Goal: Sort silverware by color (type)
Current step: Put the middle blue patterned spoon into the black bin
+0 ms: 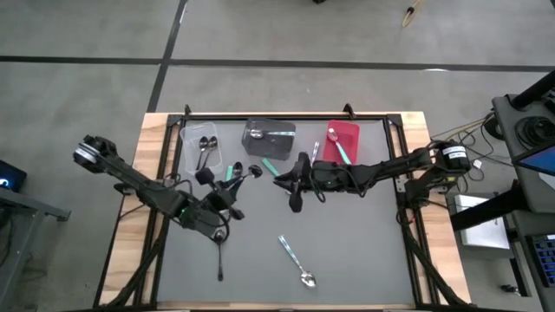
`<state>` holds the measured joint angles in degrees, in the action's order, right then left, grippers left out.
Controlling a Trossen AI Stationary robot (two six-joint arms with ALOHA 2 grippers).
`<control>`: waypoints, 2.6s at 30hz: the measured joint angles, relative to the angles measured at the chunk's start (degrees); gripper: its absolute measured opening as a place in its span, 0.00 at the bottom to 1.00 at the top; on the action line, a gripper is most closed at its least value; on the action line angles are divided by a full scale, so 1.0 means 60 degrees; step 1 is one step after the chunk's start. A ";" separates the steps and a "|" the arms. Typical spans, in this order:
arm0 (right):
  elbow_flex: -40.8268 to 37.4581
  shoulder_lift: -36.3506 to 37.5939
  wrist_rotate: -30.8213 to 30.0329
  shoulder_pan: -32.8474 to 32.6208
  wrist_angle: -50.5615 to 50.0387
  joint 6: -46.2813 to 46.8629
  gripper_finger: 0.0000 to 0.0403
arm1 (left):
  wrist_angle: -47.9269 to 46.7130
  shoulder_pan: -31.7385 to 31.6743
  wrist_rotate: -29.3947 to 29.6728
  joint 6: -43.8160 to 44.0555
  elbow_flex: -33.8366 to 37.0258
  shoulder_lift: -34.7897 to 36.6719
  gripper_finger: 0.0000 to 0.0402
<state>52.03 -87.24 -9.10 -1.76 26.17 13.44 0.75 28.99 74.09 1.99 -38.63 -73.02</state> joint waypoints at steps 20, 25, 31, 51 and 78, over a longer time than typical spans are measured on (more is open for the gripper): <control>0.1754 -0.0606 -0.0482 -0.0073 0.0465 0.1602 0.50 | 0.0246 -0.0022 0.1567 -0.0179 -0.0328 -0.0983 0.03; 0.2292 -0.0972 -0.0506 -0.0054 0.0454 0.1138 0.53 | 0.0251 -0.0078 0.1567 -0.0147 -0.0328 -0.0983 0.03; 0.3310 -0.1901 -0.0900 -0.0044 0.0481 0.0524 0.52 | 0.0365 -0.0160 0.1619 -0.0173 -0.0339 -0.0983 0.03; 0.3799 -0.2140 -0.1925 -0.0047 -0.0090 -0.0491 0.04 | 0.0387 -0.0160 0.1738 -0.0236 -0.0335 -0.0972 0.03; 0.4230 -0.1439 -0.0876 -0.0100 -0.5476 -0.4707 0.03 | -0.0224 -0.0143 -0.4752 0.0836 -0.0289 0.0270 0.28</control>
<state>77.41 -95.88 -14.35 -2.36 -6.68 -14.81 -0.59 28.13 45.58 7.01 -40.37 -71.40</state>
